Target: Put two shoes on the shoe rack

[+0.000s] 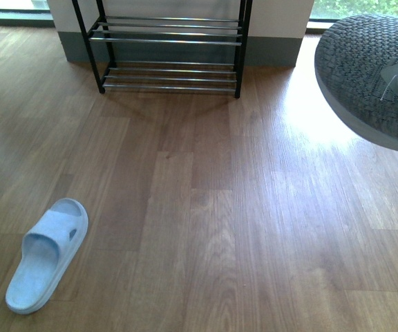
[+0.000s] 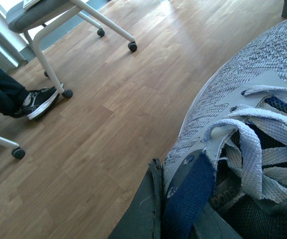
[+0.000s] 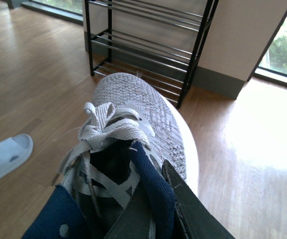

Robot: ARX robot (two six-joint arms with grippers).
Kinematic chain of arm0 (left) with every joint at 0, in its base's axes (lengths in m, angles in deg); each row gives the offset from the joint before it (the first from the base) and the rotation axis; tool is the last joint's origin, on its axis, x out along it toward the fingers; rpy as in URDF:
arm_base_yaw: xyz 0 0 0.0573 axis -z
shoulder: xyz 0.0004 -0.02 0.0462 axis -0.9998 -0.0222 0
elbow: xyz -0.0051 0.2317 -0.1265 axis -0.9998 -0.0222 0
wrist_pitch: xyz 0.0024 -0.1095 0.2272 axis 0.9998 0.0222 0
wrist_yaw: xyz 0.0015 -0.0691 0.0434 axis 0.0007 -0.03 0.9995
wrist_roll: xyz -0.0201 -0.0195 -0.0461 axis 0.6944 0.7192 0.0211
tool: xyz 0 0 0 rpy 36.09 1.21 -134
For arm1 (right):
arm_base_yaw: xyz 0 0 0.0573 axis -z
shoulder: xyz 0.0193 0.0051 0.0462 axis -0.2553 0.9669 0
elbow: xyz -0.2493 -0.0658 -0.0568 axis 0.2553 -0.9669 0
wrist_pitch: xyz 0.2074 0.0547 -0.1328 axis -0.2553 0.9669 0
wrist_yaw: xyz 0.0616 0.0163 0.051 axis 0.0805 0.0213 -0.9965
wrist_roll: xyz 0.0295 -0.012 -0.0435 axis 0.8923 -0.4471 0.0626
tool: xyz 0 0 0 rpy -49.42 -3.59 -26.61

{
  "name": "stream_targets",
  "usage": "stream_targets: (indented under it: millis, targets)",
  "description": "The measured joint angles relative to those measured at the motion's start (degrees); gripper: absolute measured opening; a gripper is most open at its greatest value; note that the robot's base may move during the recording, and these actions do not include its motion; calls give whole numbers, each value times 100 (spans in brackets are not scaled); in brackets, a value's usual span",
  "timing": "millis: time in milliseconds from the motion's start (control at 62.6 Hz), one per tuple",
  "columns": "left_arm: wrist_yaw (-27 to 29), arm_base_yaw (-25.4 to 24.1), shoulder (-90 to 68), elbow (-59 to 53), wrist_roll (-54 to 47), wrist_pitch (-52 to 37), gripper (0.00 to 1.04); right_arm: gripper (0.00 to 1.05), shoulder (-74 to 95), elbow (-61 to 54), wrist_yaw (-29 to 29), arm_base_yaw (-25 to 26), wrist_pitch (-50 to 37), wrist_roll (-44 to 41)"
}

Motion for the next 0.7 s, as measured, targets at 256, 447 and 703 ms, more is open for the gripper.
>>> stream_targets:
  millis: [256, 447, 703]
  targets:
    - [52, -4, 13, 0, -2, 17, 1, 1, -4, 0, -177, -13, 0, 4]
    - [-11, 33, 11, 2, 2, 17, 1, 1, -11, -9, 31, 7, 2, 2]
    - [28, 24, 11, 2, 0, 17, 1, 1, -4, -7, 0, 17, 4, 4]
